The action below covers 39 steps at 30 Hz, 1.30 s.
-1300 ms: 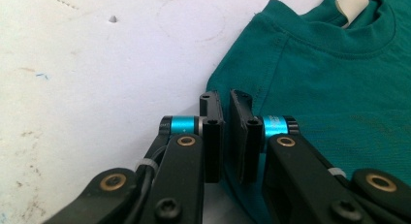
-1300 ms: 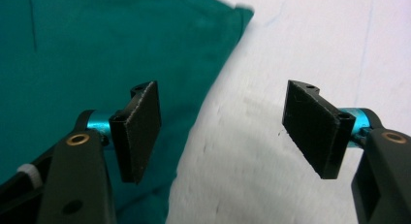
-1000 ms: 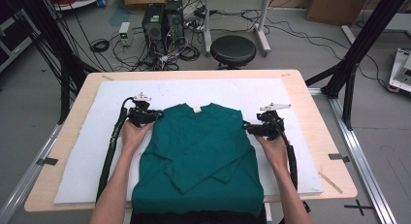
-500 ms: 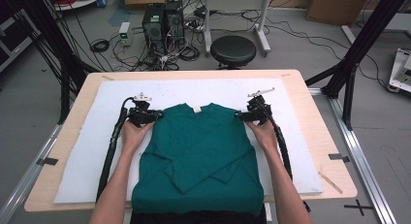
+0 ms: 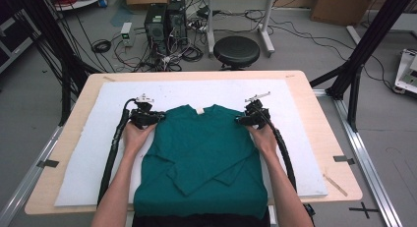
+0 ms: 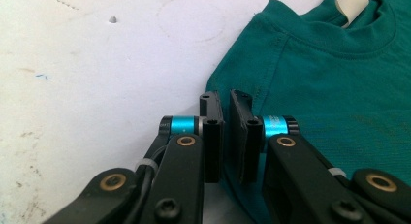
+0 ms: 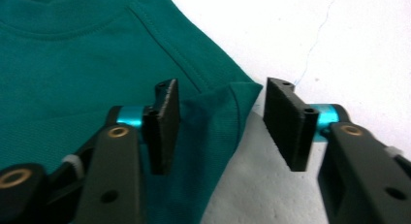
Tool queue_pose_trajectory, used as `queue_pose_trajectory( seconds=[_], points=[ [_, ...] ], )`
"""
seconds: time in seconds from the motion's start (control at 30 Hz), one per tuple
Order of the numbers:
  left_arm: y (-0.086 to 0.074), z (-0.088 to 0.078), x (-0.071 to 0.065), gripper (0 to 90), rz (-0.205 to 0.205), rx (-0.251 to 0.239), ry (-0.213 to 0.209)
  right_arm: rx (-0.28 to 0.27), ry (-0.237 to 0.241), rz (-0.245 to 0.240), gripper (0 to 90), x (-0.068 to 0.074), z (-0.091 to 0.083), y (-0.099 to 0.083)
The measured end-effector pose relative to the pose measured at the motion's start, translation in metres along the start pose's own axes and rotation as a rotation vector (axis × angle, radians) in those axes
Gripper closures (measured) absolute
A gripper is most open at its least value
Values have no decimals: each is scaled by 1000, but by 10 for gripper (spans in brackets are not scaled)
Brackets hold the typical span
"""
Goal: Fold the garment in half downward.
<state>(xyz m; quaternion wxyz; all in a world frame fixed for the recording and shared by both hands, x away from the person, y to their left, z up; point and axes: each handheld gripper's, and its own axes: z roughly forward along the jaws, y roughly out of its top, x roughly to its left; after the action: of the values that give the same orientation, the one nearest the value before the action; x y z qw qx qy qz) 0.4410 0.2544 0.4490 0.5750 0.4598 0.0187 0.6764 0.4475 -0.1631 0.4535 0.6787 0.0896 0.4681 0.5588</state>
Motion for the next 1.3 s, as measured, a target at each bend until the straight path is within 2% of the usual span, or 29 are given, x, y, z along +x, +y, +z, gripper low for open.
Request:
queue_pose_trajectory(
  seconds=[0.37, 0.47, 0.6, 0.67, 0.73, 0.87, 0.97, 1.2, 1.3],
  points=[
    [0, 0, 0, 839, 0, -1, 0, -29, 31, -26, 770, 0, 1, -2],
    [0, 0, 0, 839, 2, -1, -1, -45, 69, -1, 802, -7, 2, -3],
    [0, 0, 0, 838, 0, -1, -1, -67, 142, 71, 828, -17, 3, -7],
    [0, 0, 0, 838, 0, -1, 1, -66, 140, 72, 834, -16, 3, -7],
    [0, 0, 1, 839, -6, -4, -2, -69, 121, 45, 838, -14, 3, -7],
    [1, 0, 1, 841, -7, -2, -3, -60, 127, 60, 838, -14, 3, -5],
    [2, -1, -1, 844, -6, -1, 7, -50, 111, 49, 845, -12, 1, -3],
    [15, -18, -5, 851, -35, -73, -7, -80, 111, 87, 852, -15, -14, 3],
    [21, -25, -4, 851, -42, -95, 3, -96, 103, 82, 854, -15, -22, 8]
  ],
)
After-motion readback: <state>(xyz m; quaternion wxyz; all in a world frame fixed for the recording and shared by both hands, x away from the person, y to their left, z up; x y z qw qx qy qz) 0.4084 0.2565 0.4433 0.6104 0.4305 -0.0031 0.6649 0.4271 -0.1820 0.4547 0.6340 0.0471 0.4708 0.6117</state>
